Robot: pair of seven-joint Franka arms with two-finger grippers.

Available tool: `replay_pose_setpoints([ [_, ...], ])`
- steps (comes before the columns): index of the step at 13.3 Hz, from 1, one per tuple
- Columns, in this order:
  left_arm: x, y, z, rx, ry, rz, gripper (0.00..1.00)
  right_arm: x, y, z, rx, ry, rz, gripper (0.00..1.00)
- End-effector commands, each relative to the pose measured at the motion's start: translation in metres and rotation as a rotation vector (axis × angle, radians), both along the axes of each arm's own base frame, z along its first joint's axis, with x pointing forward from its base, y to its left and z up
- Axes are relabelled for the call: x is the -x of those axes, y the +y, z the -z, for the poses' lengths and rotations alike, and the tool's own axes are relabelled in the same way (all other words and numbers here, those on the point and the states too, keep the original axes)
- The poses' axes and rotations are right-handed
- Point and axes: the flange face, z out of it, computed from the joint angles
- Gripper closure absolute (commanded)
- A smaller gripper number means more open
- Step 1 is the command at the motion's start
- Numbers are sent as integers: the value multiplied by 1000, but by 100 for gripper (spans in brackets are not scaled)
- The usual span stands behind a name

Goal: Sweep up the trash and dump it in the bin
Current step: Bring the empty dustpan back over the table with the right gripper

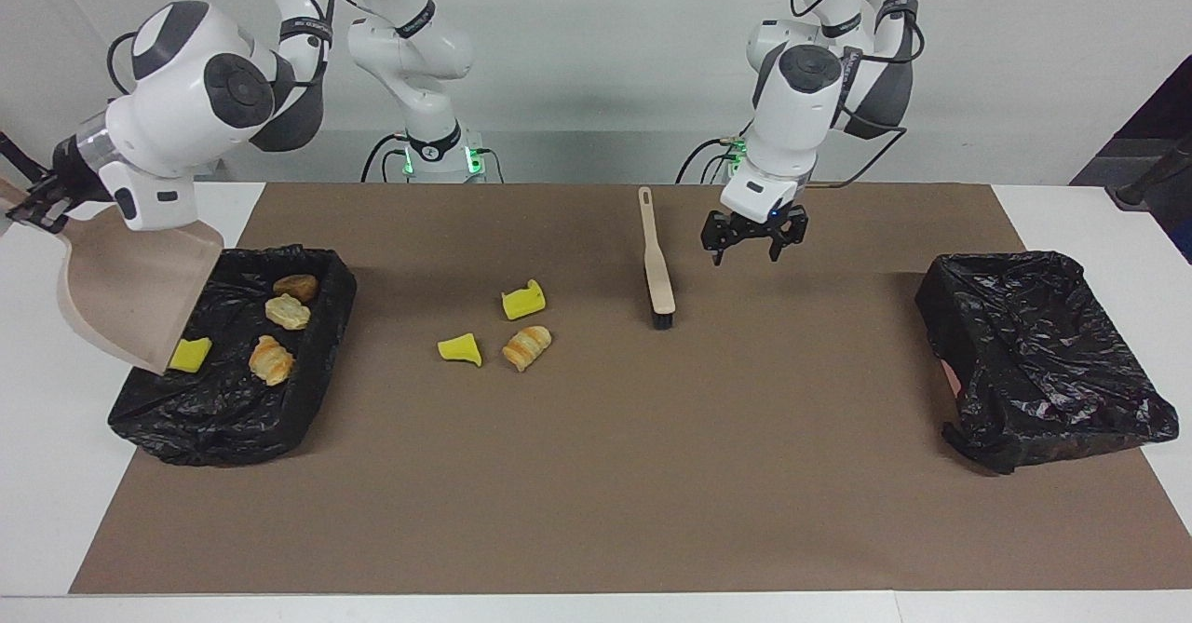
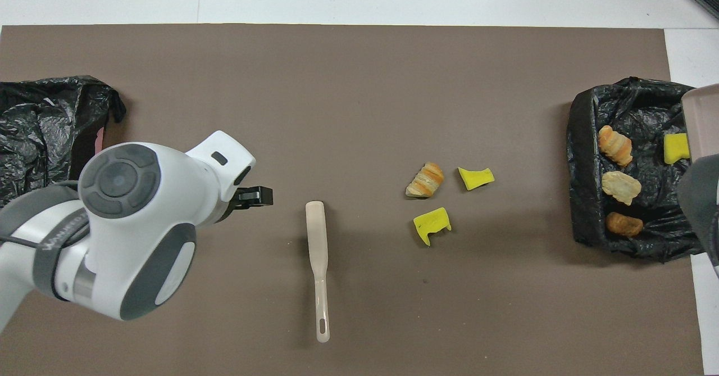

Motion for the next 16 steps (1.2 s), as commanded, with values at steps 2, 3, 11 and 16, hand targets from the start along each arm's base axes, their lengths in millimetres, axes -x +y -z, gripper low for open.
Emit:
replay_pose_setpoints([
  [2,-21,69,-6,-29,22,16,0,8,24,-3,-185,-25,-23,100],
  [3,-24,85,-7,-30,24,34,0,5,29,1,-247,-44,-35,100],
  [11,-40,132,-112,-29,16,67,0,5,55,57,-833,-146,199,100],
  [16,-28,159,-148,-26,33,90,0,-15,143,103,-899,-294,445,100],
])
